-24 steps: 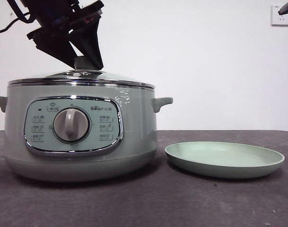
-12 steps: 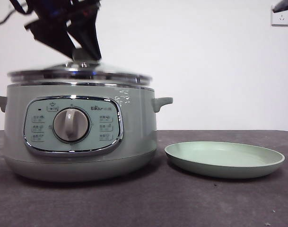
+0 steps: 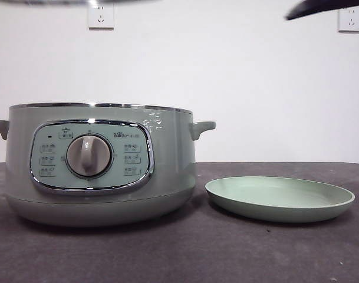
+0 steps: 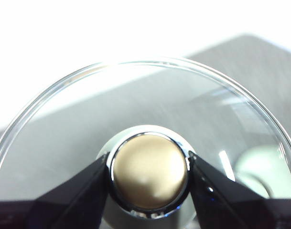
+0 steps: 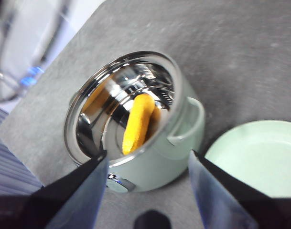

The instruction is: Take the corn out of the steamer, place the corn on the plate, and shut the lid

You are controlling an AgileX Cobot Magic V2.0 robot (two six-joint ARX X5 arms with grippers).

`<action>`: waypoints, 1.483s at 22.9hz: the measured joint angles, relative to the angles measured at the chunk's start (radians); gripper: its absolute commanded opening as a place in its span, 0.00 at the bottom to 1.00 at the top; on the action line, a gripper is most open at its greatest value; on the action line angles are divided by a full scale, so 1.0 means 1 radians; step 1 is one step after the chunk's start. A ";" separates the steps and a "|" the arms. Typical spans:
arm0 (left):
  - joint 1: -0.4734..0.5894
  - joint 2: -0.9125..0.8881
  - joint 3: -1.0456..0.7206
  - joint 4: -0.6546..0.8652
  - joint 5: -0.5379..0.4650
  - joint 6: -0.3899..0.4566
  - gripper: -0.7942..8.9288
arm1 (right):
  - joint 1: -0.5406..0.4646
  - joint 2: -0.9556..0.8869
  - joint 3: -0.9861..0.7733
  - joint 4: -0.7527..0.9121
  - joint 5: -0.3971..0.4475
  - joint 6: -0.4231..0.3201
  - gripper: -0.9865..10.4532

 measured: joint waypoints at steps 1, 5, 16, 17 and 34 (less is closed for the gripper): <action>0.000 -0.020 0.003 -0.003 -0.017 0.002 0.07 | 0.027 0.025 0.022 -0.002 0.018 0.000 0.33; 0.000 -0.116 0.003 -0.018 -0.083 0.006 0.07 | 0.143 0.152 0.142 -0.052 0.126 -0.014 0.34; 0.000 -0.351 0.004 -0.079 -0.243 0.046 0.07 | 0.441 0.638 0.597 -0.187 0.475 -0.102 0.47; 0.000 -0.365 0.004 -0.091 -0.266 0.050 0.07 | 0.458 0.694 0.646 -0.213 0.503 -0.106 0.47; 0.000 -0.403 0.004 -0.162 -0.320 0.059 0.07 | 0.500 1.167 0.911 -0.322 0.525 -0.087 0.40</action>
